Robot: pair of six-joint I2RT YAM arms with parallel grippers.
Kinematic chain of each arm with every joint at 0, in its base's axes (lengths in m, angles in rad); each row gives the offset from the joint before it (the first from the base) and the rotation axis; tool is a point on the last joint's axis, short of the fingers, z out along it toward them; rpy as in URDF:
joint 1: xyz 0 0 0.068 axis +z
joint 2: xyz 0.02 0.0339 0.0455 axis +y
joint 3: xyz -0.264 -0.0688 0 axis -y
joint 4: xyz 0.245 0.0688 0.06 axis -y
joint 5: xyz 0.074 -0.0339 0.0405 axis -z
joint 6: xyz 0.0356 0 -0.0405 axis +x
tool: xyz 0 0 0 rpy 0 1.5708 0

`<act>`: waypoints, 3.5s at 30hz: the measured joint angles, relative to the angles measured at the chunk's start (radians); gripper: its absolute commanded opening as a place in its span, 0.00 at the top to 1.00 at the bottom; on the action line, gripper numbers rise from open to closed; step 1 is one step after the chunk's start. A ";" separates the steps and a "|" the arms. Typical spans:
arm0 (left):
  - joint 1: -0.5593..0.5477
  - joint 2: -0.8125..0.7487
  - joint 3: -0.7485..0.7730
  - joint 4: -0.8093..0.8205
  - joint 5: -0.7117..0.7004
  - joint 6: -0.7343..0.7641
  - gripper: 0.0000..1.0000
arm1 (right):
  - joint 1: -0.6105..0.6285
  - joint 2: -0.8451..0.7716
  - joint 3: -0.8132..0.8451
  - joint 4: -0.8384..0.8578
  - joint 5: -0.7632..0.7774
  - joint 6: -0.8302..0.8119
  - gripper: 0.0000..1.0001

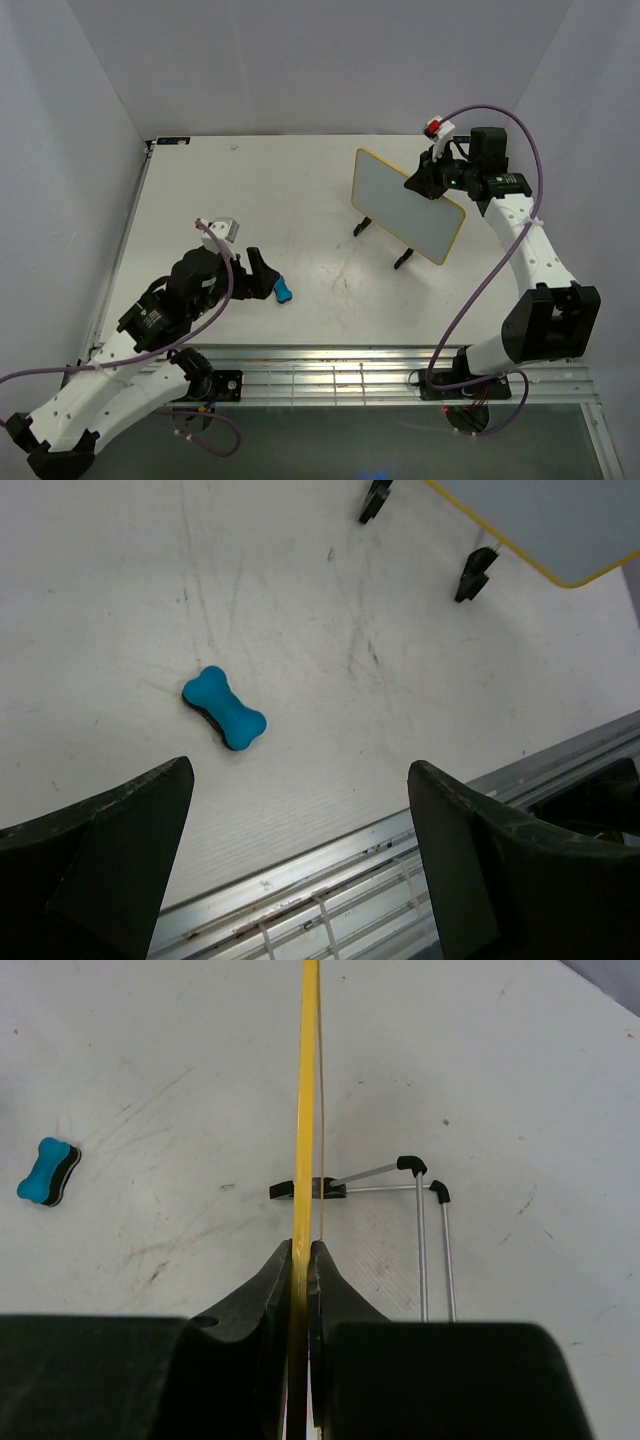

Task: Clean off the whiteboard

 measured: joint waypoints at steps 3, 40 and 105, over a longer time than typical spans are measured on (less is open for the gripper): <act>0.000 -0.105 -0.043 0.033 -0.002 0.022 0.02 | -0.005 0.020 0.006 0.002 -0.031 -0.020 0.92; 0.000 -0.064 -0.058 0.095 0.003 0.051 0.02 | -0.088 0.115 -0.139 0.171 -0.043 -0.074 0.19; 0.367 0.081 0.212 0.005 -0.318 0.134 0.02 | 0.171 -0.976 -0.294 -0.396 0.834 0.365 0.10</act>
